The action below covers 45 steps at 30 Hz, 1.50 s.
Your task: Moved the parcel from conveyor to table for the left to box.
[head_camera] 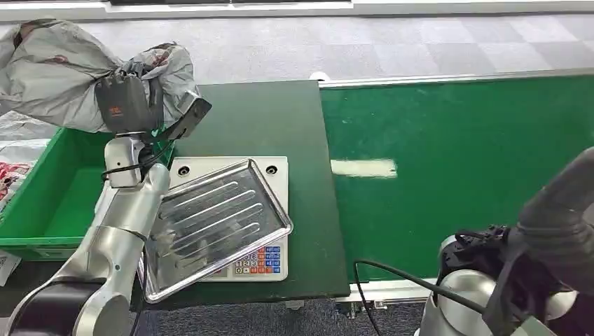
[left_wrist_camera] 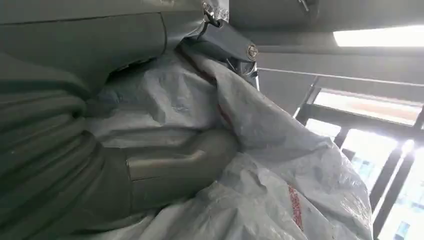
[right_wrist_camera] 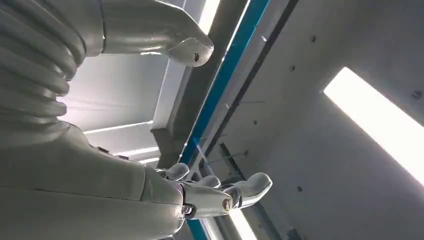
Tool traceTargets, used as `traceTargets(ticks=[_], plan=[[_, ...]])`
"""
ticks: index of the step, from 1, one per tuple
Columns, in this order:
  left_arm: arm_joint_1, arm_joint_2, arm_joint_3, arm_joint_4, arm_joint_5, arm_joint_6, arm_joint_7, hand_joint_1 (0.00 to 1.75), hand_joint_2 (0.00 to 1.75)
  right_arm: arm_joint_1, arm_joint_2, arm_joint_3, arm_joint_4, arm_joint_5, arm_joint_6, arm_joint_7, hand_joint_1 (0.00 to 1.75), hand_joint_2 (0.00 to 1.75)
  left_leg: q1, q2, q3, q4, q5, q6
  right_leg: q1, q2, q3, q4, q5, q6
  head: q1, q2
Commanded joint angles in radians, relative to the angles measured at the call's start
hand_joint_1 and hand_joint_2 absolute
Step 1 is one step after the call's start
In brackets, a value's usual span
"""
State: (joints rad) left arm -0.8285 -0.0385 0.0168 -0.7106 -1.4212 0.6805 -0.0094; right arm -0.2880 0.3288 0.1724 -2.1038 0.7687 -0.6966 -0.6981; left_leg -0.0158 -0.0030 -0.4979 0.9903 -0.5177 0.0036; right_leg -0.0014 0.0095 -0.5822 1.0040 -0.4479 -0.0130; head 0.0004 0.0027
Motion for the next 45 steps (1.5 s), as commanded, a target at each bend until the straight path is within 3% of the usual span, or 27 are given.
traceTargets(ticks=[1,7,30,31,32,33,40,45], plan=[[-0.263,0.015,-0.057,0.338,-0.150,-0.138,0.254,1.75,1.75,0.066,0.020,-0.032,0.036,-0.008,-0.002,0.000,0.00,1.75,0.002,-0.003,-0.002,0.001,0.001,-0.002,0.002,-0.004,0.000,-0.001,0.000,0.000,0.000,0.000],[-0.293,0.054,0.089,0.378,-0.049,-0.092,0.378,1.75,1.75,0.080,0.020,-0.045,0.017,-0.012,-0.002,0.000,0.00,1.75,0.002,0.001,0.000,0.000,0.000,-0.002,0.001,0.001,0.000,-0.001,0.001,0.000,0.000,0.000],[-0.293,0.083,0.177,0.422,0.008,-0.095,0.383,1.75,1.75,0.088,0.020,-0.053,0.004,-0.001,-0.002,0.000,0.00,1.75,0.002,0.000,-0.001,0.000,0.001,-0.003,0.002,0.001,0.000,-0.002,0.002,-0.001,0.000,0.000],[-0.291,0.086,0.178,0.421,0.003,-0.091,0.398,0.31,1.75,0.089,0.020,-0.051,0.006,-0.003,-0.002,0.000,0.00,1.75,0.002,0.000,-0.001,0.000,0.001,-0.003,0.002,0.000,0.000,-0.002,0.002,-0.001,0.000,0.000],[-0.292,0.086,0.185,0.424,0.007,-0.101,0.403,0.00,1.75,0.087,0.020,-0.052,0.009,-0.003,-0.002,0.000,0.00,1.75,0.002,0.001,-0.001,0.001,0.000,-0.002,0.002,0.001,0.000,-0.001,0.001,-0.001,0.000,0.000],[-0.292,0.091,0.192,0.428,0.009,-0.110,0.411,0.00,0.00,0.083,0.020,-0.054,0.016,-0.003,-0.002,0.000,0.00,1.75,0.003,0.000,-0.002,-0.001,0.001,-0.003,0.002,0.000,0.000,-0.002,0.002,0.000,0.000,0.000],[-0.274,0.123,0.217,0.447,-0.016,-0.183,0.500,0.00,0.00,0.090,0.020,-0.059,0.035,-0.013,-0.002,0.000,0.00,1.75,0.002,0.002,0.000,0.000,0.001,-0.003,0.002,0.002,0.000,-0.002,0.002,-0.001,0.000,0.000],[-0.254,0.124,0.245,0.442,-0.001,-0.146,0.478,0.00,0.00,0.090,0.020,-0.063,0.049,-0.006,-0.002,0.000,0.00,1.75,0.002,0.001,0.000,-0.002,0.001,-0.003,0.002,0.001,0.001,-0.003,0.002,-0.001,0.000,0.000]])
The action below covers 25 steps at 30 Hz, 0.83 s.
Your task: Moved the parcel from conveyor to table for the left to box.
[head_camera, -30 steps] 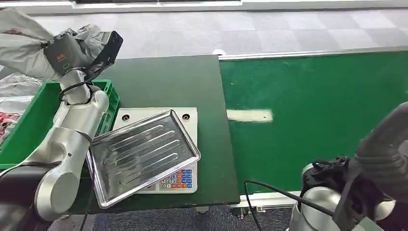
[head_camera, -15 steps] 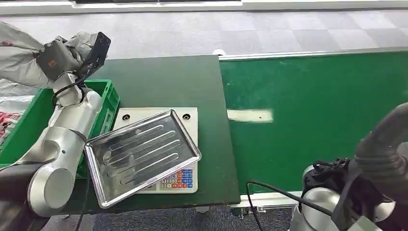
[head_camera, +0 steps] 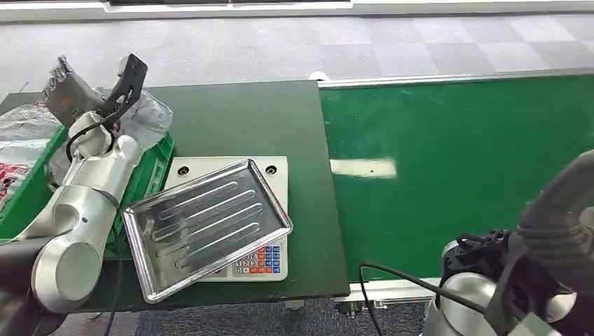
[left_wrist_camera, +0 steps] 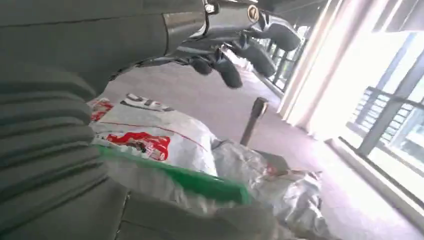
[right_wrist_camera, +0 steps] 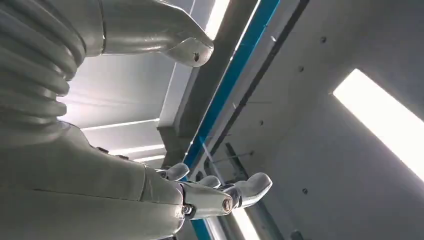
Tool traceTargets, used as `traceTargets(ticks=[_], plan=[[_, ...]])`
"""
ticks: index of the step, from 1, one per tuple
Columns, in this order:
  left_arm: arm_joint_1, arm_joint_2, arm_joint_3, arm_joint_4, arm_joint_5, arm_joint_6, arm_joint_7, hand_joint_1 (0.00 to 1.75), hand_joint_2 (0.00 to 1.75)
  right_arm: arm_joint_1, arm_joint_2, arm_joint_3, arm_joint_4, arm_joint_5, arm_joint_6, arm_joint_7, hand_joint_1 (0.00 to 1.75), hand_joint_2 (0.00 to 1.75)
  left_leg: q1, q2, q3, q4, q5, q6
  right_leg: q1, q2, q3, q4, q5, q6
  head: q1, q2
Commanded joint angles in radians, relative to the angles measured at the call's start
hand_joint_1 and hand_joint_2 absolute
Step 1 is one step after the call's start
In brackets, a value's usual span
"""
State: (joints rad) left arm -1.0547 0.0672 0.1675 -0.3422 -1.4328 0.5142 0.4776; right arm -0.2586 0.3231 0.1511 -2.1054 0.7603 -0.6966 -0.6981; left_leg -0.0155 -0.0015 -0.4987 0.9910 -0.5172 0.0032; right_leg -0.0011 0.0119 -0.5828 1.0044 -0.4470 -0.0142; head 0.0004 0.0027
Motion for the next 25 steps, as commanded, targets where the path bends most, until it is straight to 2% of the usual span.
traceTargets(ticks=[1,6,8,10,13,14,15,16,17,18,19,20,21,23,25], plan=[[-0.026,0.017,0.099,0.071,0.013,0.033,-0.013,0.00,0.00,0.058,0.026,-0.041,0.054,0.003,-0.002,0.000,0.00,1.75,0.002,0.000,0.001,-0.002,0.000,-0.002,0.001,-0.001,0.002,-0.003,0.001,0.001,0.000,0.000],[-0.030,0.011,0.130,0.053,0.042,0.104,-0.058,0.00,0.00,0.058,0.026,-0.042,0.066,0.002,-0.002,0.000,0.00,1.75,0.002,-0.001,0.001,-0.002,0.001,-0.003,0.002,-0.002,0.002,-0.004,0.001,0.001,0.000,0.000],[-0.031,0.000,0.157,0.025,0.082,0.184,-0.139,0.00,0.00,0.059,0.026,-0.044,0.067,0.002,-0.002,0.000,0.00,1.75,0.002,0.000,0.000,-0.001,0.001,-0.002,0.001,-0.001,0.001,-0.003,0.001,0.001,0.000,0.000],[0.005,-0.075,0.255,-0.200,0.213,0.184,-0.391,0.00,0.00,0.056,0.026,-0.051,0.070,0.002,-0.002,0.000,0.00,1.75,0.003,-0.002,0.000,-0.002,0.001,-0.003,0.002,-0.003,0.002,-0.004,0.001,0.001,0.000,0.000],[0.005,-0.075,0.255,-0.200,0.213,0.184,-0.391,0.00,0.00,0.056,0.026,-0.051,0.070,0.002,-0.002,0.000,0.00,1.75,0.002,-0.003,-0.002,0.000,0.000,-0.002,0.002,-0.003,0.000,-0.002,0.000,0.001,0.000,0.000],[-0.001,-0.114,0.282,-0.225,0.272,0.184,-0.475,0.00,0.00,0.054,0.026,-0.053,0.072,-0.002,-0.002,0.000,0.00,1.75,0.002,-0.003,-0.001,-0.001,0.001,-0.002,0.002,-0.004,0.001,-0.003,0.001,0.001,0.000,0.000],[-0.011,-0.152,0.326,-0.221,0.375,0.184,-0.687,0.00,0.00,0.057,0.026,-0.046,0.080,-0.020,-0.002,0.000,0.00,1.75,0.002,-0.005,-0.001,0.000,0.001,-0.002,0.002,-0.005,0.002,-0.002,0.000,0.001,0.000,0.000],[-0.027,-0.171,0.327,-0.192,0.445,0.171,-0.780,0.00,1.75,0.059,0.026,-0.034,0.090,-0.037,-0.002,0.000,0.00,1.75,0.002,-0.006,-0.001,-0.001,0.001,-0.002,0.002,-0.006,0.002,-0.003,0.000,0.001,0.000,0.000],[-0.029,-0.212,0.334,-0.211,0.597,0.005,-0.914,0.00,1.75,0.070,0.026,0.010,0.135,-0.092,-0.002,0.000,0.00,1.75,0.002,-0.009,-0.002,-0.001,0.002,-0.002,0.002,-0.009,0.003,-0.004,0.000,0.001,0.000,0.000],[0.022,-0.261,0.312,-0.314,0.711,-0.163,-1.004,0.00,1.75,0.076,0.026,0.049,0.184,-0.140,-0.002,0.000,0.00,1.75,0.002,-0.006,-0.002,0.000,0.001,-0.002,0.002,-0.006,0.001,-0.003,0.000,0.001,0.000,0.000],[0.137,-0.306,0.237,-0.509,0.788,-0.283,-1.018,0.00,1.75,0.077,0.026,0.067,0.217,-0.171,-0.002,0.000,0.00,1.75,0.002,-0.005,-0.002,-0.001,0.002,-0.002,0.003,-0.006,0.001,-0.004,0.001,0.001,0.000,0.000],[0.198,-0.324,0.193,-0.607,0.839,-0.346,-1.005,0.00,1.75,0.077,0.026,0.074,0.231,-0.183,-0.002,0.000,0.00,1.75,0.000,-0.005,0.000,-0.002,0.001,-0.001,0.001,-0.005,0.003,-0.004,0.000,0.001,0.000,0.000],[0.373,-0.322,0.030,-0.855,0.975,-0.433,-0.976,0.00,1.75,0.078,0.026,0.065,0.246,-0.188,-0.002,0.000,0.00,1.75,0.000,-0.006,0.002,-0.004,0.002,-0.001,0.001,-0.006,0.004,-0.006,0.001,0.001,0.000,0.000],[0.506,-0.300,-0.096,-1.017,1.099,-0.466,-0.991,0.00,1.75,0.081,0.013,0.087,0.269,-0.228,-0.002,0.000,0.00,1.75,-0.001,-0.003,0.006,-0.008,0.002,-0.001,0.000,-0.003,0.008,-0.009,0.002,0.002,0.000,0.000],[0.650,-0.261,-0.227,-1.182,1.219,-0.500,-1.027,0.00,1.75,0.093,-0.025,0.126,0.300,-0.332,-0.002,0.000,0.00,1.75,-0.001,0.002,0.006,-0.006,0.000,-0.001,-0.002,0.001,0.006,-0.007,0.002,0.001,0.000,0.000]])
